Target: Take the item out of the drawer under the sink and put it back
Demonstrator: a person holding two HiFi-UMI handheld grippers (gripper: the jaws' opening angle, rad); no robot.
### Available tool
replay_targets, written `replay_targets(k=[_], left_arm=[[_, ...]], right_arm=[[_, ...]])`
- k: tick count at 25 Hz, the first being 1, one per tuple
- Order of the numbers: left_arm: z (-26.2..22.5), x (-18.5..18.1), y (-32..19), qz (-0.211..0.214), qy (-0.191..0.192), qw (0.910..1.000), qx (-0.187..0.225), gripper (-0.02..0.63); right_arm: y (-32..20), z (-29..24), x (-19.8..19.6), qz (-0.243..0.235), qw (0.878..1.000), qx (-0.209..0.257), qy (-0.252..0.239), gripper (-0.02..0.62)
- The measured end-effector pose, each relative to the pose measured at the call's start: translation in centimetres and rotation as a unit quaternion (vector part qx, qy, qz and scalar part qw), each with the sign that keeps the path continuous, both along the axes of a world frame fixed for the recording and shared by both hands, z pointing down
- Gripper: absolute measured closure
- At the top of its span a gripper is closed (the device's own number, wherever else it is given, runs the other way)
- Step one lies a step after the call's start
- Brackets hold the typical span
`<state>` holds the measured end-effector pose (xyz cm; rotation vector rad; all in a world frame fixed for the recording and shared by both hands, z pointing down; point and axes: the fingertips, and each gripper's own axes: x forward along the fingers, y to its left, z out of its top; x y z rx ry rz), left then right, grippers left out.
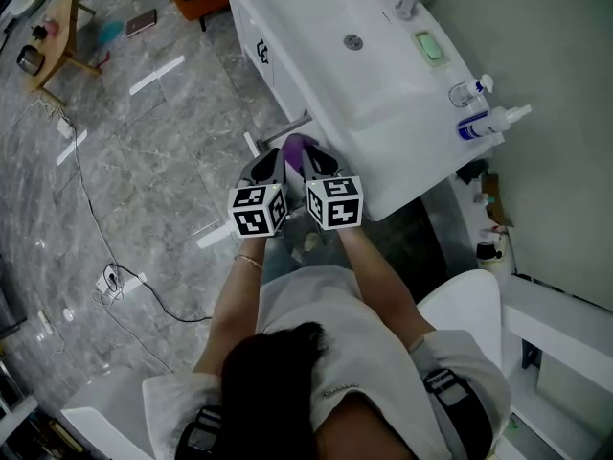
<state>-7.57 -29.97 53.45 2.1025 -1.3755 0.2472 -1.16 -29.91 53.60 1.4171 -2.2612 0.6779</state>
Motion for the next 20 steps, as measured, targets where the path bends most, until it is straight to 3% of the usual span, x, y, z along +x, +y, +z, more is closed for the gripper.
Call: replay_targets(k=[5,8,20], left_arm=[[1.8,-0.6,-0.5,0.000,-0.006,0.9997,-0.024,0.602],[2.6,-0.9,-0.9,0.003,-0.007,0.9994,-0.034,0.603],[6.6,-1.0,-3.4,0.036,-0.022,0.9968,-0.068,0.602]], right_arm=[[-0.3,2.2,0.4,0.007,0.999,-0.031,0.014,0.571],[-0.2,3.8,0.0,-0.002,0.998,-0.061,0.012,0.462],[-1.8,8.7,-0.5,-0.011,0.993,-0.115,0.022,0.394]])
